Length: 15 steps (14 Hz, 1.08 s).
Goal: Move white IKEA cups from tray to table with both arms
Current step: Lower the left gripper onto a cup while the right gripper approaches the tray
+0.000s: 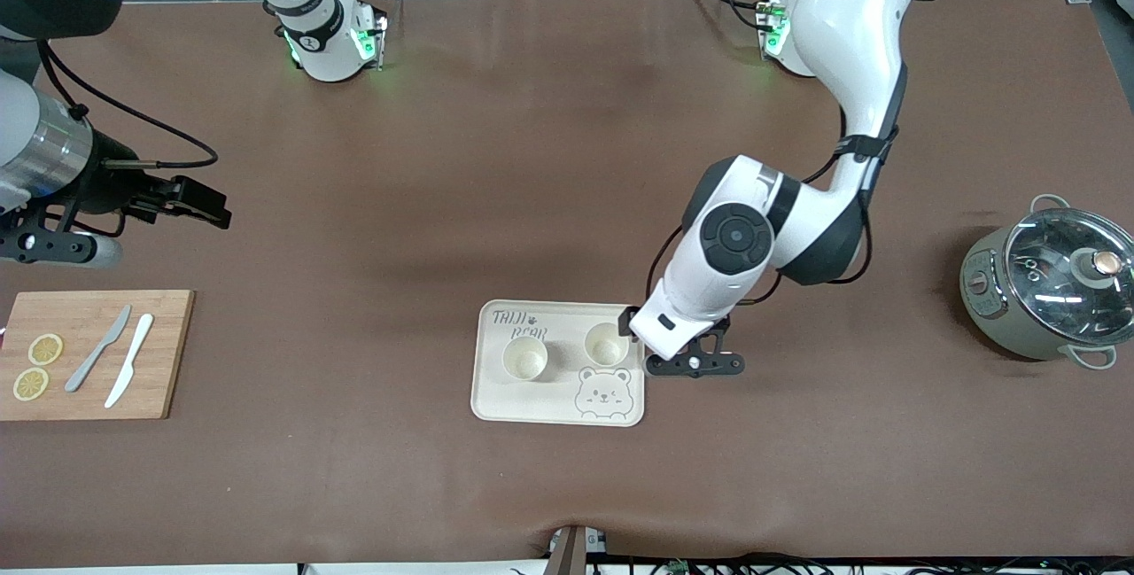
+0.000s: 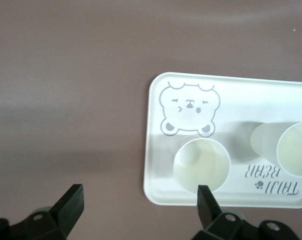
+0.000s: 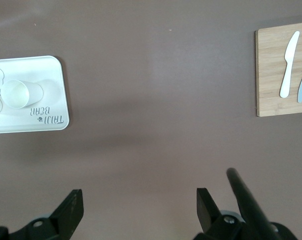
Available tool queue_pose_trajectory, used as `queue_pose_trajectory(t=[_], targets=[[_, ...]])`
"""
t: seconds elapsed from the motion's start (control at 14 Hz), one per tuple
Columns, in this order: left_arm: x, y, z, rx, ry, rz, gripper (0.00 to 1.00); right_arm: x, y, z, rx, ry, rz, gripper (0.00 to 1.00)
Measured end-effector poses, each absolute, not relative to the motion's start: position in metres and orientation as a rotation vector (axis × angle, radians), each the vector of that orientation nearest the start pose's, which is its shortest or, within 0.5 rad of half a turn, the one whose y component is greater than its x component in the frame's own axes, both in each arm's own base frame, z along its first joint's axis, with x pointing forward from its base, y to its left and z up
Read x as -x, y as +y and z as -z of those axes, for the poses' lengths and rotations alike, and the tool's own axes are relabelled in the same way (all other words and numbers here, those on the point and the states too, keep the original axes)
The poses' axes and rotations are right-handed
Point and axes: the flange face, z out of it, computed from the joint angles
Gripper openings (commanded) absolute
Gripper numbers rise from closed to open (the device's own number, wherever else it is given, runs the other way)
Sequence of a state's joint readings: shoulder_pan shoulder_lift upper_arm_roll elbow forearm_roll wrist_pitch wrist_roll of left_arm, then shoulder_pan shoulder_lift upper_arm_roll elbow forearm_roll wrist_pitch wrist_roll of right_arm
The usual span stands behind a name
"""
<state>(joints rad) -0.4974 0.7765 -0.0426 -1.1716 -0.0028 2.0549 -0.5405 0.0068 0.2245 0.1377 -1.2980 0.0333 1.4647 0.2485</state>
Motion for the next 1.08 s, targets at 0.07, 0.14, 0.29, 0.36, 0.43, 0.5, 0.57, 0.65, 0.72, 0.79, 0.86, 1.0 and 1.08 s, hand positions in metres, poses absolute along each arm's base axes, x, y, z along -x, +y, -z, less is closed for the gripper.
queue_pose_trajectory(t=[0.07, 0.14, 0.29, 0.36, 0.43, 0.5, 0.57, 0.65, 0.72, 0.79, 0.86, 1.0, 1.08], targets=[[-0.661, -0.392, -0.328, 3.224, -0.029, 0.124, 1.0, -0.606, 0.083, -0.618, 3.082, 0.157, -0.08, 1.0], [-0.66, -0.398, -0.316, 3.229, -0.029, 0.136, 1.0, -0.607, 0.086, -0.627, 3.079, 0.151, -0.047, 1.0], [-0.659, -0.407, -0.294, 3.237, -0.036, 0.154, 1.0, -0.604, 0.098, -0.644, 3.07, 0.167, 0.011, 1.0], [-0.658, -0.411, -0.285, 3.237, -0.031, 0.154, 1.0, -0.603, 0.106, -0.651, 3.065, 0.182, 0.032, 1.0], [-0.656, -0.414, -0.28, 3.238, -0.025, 0.155, 1.0, -0.602, 0.115, -0.653, 3.061, 0.187, 0.047, 1.0], [-0.655, -0.416, -0.276, 3.24, -0.021, 0.158, 1.0, -0.602, 0.125, -0.654, 3.056, 0.2, 0.063, 1.0], [-0.655, -0.418, -0.273, 3.241, -0.019, 0.163, 1.0, -0.603, 0.137, -0.652, 3.05, 0.222, 0.073, 1.0], [-0.655, -0.418, -0.272, 3.242, -0.018, 0.169, 1.0, -0.603, 0.151, -0.649, 3.043, 0.246, 0.08, 1.0], [-0.655, -0.418, -0.27, 3.24, -0.019, 0.173, 1.0, -0.604, 0.168, -0.643, 3.034, 0.271, 0.084, 1.0], [-0.656, -0.417, -0.269, 3.24, -0.021, 0.177, 1.0, -0.605, 0.186, -0.637, 3.025, 0.302, 0.087, 1.0], [-0.657, -0.417, -0.267, 3.24, -0.023, 0.182, 1.0, -0.606, 0.205, -0.63, 3.014, 0.335, 0.091, 1.0], [-0.658, -0.417, -0.26, 3.242, -0.022, 0.196, 1.0, -0.607, 0.245, -0.614, 2.988, 0.394, 0.103, 1.0], [-0.659, -0.417, -0.257, 3.242, -0.021, 0.206, 1.0, -0.607, 0.262, -0.606, 2.979, 0.417, 0.108, 1.0]])
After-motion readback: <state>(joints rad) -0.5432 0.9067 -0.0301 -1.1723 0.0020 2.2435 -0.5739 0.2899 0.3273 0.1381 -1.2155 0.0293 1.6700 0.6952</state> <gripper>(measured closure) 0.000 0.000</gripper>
